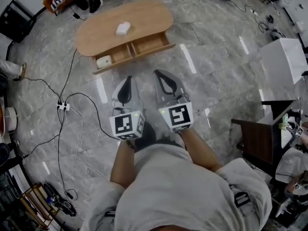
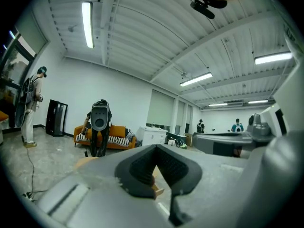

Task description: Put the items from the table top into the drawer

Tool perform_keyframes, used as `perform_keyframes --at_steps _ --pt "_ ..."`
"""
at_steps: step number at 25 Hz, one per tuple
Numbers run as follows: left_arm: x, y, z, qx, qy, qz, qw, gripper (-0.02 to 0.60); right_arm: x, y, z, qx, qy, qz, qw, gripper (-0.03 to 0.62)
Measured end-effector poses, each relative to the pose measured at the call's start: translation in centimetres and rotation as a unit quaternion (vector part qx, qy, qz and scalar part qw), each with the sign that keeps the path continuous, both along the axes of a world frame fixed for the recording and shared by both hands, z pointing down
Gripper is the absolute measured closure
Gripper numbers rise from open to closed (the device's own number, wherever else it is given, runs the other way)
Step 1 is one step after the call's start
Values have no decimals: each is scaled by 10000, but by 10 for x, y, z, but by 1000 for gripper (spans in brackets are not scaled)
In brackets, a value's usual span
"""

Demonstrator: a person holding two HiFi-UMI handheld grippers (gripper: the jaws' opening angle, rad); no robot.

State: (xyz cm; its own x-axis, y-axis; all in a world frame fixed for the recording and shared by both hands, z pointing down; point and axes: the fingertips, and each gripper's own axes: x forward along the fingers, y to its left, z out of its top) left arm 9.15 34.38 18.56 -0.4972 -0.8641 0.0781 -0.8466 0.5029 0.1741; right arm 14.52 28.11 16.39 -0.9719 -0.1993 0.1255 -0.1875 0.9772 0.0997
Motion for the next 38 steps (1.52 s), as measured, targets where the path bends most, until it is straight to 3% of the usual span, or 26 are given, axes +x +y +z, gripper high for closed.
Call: perform_keyframes --at_steps 7,19,29,35,38 --pt "-60 -19 4 -63 11 437 9990 561 -73 -8 1 17 80 140 9999 588" --pt "-128 -88 17 -105 251 572 9980 561 -130 -79 10 -81 205 378 9990 588" --pt "-206 -178 38 -484 243 392 9978 561 -221 -160 21 -250 156 -100 9995 588" --pt "-243 -212 79 -869 419 358 9947 561 -265 -200 54 -360 370 -159 9985 588" --pt "-253 -218 103 -1088 720 360 9908 561 -279 -210 76 -539 532 -162 9970 588"
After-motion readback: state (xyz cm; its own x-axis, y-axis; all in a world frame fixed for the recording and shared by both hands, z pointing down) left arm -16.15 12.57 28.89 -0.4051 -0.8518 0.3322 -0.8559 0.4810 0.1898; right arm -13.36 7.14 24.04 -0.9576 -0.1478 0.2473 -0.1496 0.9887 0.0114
